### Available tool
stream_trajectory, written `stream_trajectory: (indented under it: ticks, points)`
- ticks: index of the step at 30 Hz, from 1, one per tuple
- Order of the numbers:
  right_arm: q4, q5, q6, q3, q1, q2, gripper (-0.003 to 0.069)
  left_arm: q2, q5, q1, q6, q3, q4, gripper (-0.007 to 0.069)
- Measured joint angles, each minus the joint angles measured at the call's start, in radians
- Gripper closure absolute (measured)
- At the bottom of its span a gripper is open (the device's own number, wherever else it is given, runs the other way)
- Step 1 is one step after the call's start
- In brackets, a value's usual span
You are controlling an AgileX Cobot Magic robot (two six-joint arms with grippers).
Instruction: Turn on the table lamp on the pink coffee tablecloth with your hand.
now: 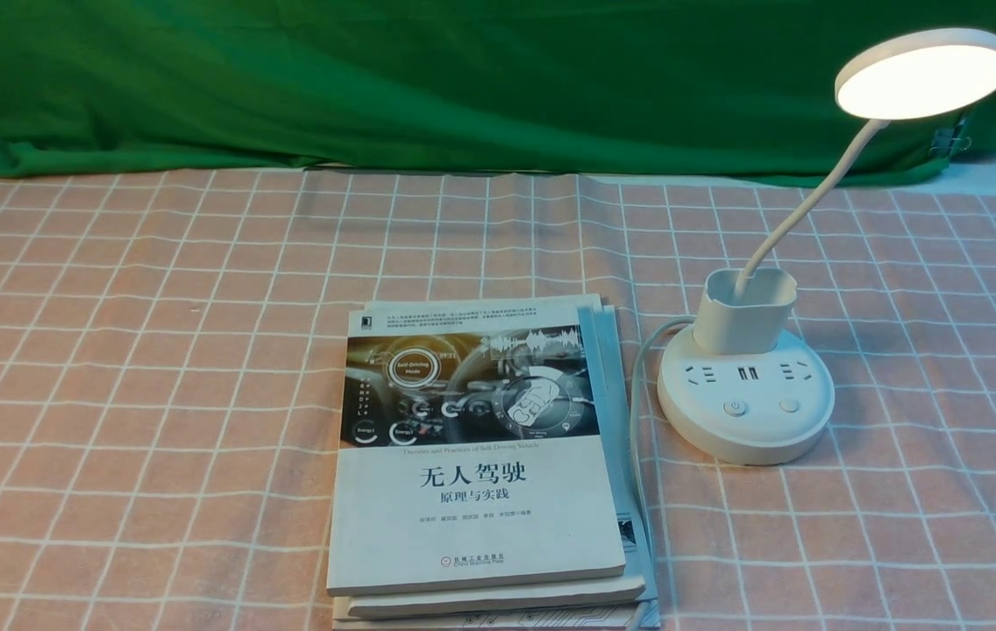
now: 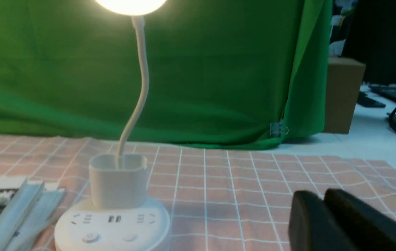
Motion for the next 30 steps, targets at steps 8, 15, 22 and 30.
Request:
stream_trajectory:
  ticks: [8,15,22,30]
  points:
    - [0.06,0.177,-0.023,0.008,-0.026,-0.017,0.0527,0.0,0.0,0.0,0.0,0.0,0.0,0.0603]
    - [0.065,0.205,-0.034,0.009,-0.034,-0.017,0.051,0.0,0.0,0.0,0.0,0.0,0.0,0.0603]
    - [0.066,0.227,-0.034,0.009,-0.034,-0.017,0.0491,0.0,0.0,0.0,0.0,0.0,0.0,0.0603]
    - [0.067,0.227,-0.034,0.009,-0.034,-0.017,0.0473,0.0,0.0,0.0,0.0,0.0,0.0,0.0603]
